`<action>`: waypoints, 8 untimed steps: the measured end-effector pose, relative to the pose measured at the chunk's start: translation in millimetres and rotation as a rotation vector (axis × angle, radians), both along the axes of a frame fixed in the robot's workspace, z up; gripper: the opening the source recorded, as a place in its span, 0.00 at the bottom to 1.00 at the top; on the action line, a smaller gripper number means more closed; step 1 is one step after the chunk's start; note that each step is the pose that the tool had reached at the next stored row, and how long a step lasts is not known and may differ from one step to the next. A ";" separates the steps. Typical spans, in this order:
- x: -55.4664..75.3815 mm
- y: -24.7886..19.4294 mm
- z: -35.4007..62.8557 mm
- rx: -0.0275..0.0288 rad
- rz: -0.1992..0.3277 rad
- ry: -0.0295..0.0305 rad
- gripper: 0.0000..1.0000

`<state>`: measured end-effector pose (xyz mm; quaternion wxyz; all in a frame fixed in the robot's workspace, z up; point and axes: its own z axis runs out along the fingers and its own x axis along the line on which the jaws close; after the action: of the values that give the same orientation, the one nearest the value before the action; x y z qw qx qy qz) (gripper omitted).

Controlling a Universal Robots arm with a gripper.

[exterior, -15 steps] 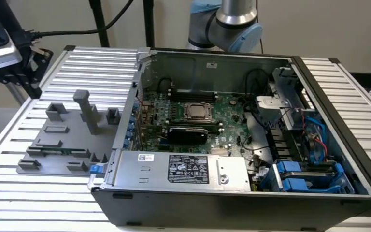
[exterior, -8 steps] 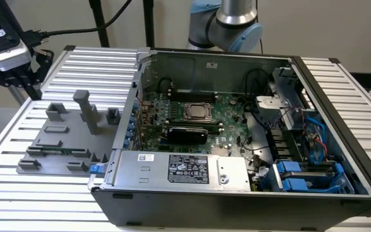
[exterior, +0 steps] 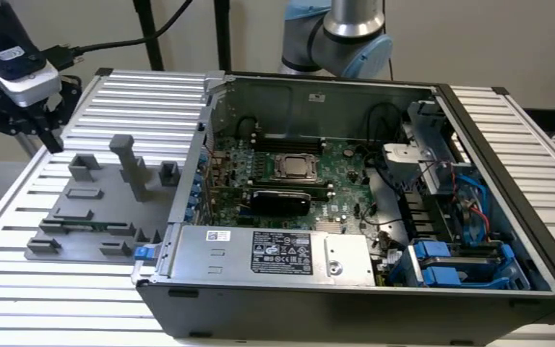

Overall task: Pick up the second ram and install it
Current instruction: 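Pick up the second ram and move it above second insertion slot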

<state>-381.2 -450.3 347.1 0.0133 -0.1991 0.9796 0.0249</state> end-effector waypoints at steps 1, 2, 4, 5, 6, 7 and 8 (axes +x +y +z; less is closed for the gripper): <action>0.0 0.0 -0.7 0.0000 0.019 0.0000 0.00; 0.0 0.0 -1.4 0.0000 0.037 0.0000 0.00; 0.0 0.0 -2.9 0.0000 0.074 0.0001 0.00; 0.0 0.0 -3.6 0.0000 0.092 0.0000 0.00; 0.0 0.0 -4.3 0.0000 0.110 0.0000 0.00; 0.0 0.0 -4.9 -0.0001 0.128 0.0000 0.00; 0.0 0.0 -5.7 -0.0001 0.146 0.0000 0.00</action>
<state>-381.2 -450.3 341.4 0.0114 -0.2701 0.9624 0.0258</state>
